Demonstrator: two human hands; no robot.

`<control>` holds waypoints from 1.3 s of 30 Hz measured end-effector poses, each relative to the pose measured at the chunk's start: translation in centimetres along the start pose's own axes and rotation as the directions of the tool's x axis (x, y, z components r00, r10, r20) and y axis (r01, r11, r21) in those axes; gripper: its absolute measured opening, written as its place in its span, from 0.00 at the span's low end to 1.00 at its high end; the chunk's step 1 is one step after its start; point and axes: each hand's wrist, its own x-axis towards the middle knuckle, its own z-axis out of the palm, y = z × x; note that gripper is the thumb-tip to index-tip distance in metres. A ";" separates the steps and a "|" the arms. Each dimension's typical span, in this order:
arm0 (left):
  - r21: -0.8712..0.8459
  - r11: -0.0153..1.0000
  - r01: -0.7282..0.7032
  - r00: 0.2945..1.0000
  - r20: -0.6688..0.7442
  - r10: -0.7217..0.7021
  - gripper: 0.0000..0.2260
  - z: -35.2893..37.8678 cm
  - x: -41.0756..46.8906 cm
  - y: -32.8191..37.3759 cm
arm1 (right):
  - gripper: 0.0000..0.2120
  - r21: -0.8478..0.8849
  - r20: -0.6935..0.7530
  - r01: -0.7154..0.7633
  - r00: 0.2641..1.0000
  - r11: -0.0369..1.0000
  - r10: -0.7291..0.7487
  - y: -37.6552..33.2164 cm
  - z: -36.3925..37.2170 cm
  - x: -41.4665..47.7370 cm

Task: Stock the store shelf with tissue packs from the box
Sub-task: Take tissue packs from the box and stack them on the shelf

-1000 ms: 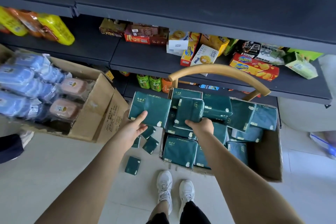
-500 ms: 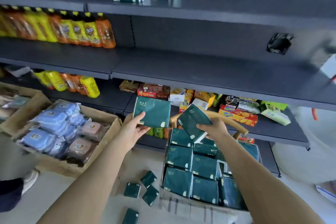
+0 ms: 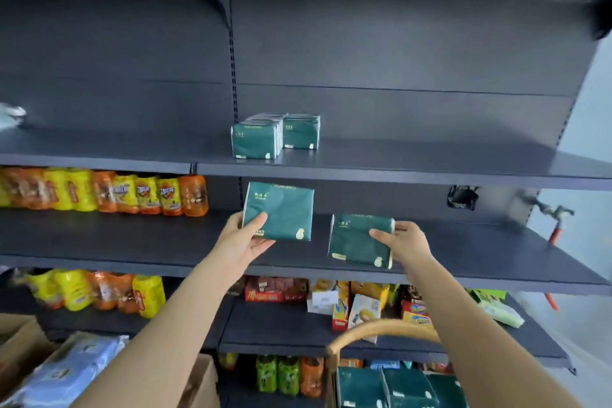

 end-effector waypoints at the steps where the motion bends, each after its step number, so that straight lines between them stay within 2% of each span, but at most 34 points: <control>1: 0.018 1.000 0.002 1.000 0.019 -0.002 0.10 -0.6 0.7 1.2 | 0.08 0.037 -0.021 0.017 1.000 0.999 -0.016 -1.0 0.6 0.0; 5: 0.013 1.000 -0.012 0.997 0.075 0.011 0.07 -2.1 3.9 5.5 | 0.13 0.098 -0.126 0.055 0.991 0.994 -0.043 -4.5 2.8 1.2; 8: 0.000 0.999 -0.044 0.995 0.095 0.044 0.06 -2.3 6.4 7.9 | 0.07 0.088 -0.156 0.102 0.984 0.991 -0.088 -6.7 3.9 2.7; 11: 0.021 0.996 -0.084 0.989 0.122 0.081 0.05 -2.0 9.0 9.1 | 0.09 0.069 -0.175 0.142 0.976 0.987 -0.128 -8.6 4.9 5.2; 13: 0.070 0.989 -0.130 0.987 0.109 0.122 0.06 -1.7 10.9 9.3 | 0.11 0.080 -0.172 0.161 0.974 0.984 -0.146 -9.7 5.5 7.6; 16: 0.130 0.977 -0.167 0.984 0.087 0.156 0.07 -1.2 13.7 9.0 | 0.10 0.071 -0.169 0.201 0.968 0.977 -0.186 -11.4 6.8 11.6; 19: 0.122 0.974 -0.189 0.981 0.069 0.182 0.08 -0.4 16.3 8.7 | 0.08 0.039 -0.136 0.242 0.962 0.969 -0.235 -12.7 8.4 16.1; 22: 0.087 0.978 -0.189 0.981 0.067 0.183 0.09 0.2 18.8 8.5 | 0.10 0.060 -0.093 0.251 0.965 0.966 -0.245 -13.5 10.5 20.8; 27: 0.129 0.977 -0.169 0.985 0.047 0.164 0.09 0.3 21.3 7.8 | 0.13 0.020 -0.061 0.283 0.958 0.959 -0.281 -14.6 13.7 26.7; 30: 0.153 0.970 -0.190 0.982 0.042 0.186 0.10 0.2 22.5 8.0 | 0.13 -0.068 -0.068 0.313 0.946 0.947 -0.317 -14.9 15.4 29.2; 34: 0.262 0.930 -0.256 0.967 0.058 0.250 0.11 0.1 23.6 8.1 | 0.20 -0.252 -0.049 0.321 0.938 0.913 -0.343 -14.2 18.0 31.4; 36: 0.304 0.914 -0.268 0.962 0.043 0.268 0.10 0.0 23.9 7.8 | 0.18 -0.358 -0.024 0.357 0.920 0.863 -0.390 -13.3 19.1 31.8; 39: 0.367 0.892 -0.265 0.962 0.039 0.270 0.08 -0.3 24.0 7.3 | 0.16 -0.376 -0.015 0.365 0.917 0.852 -0.399 -12.2 19.9 32.0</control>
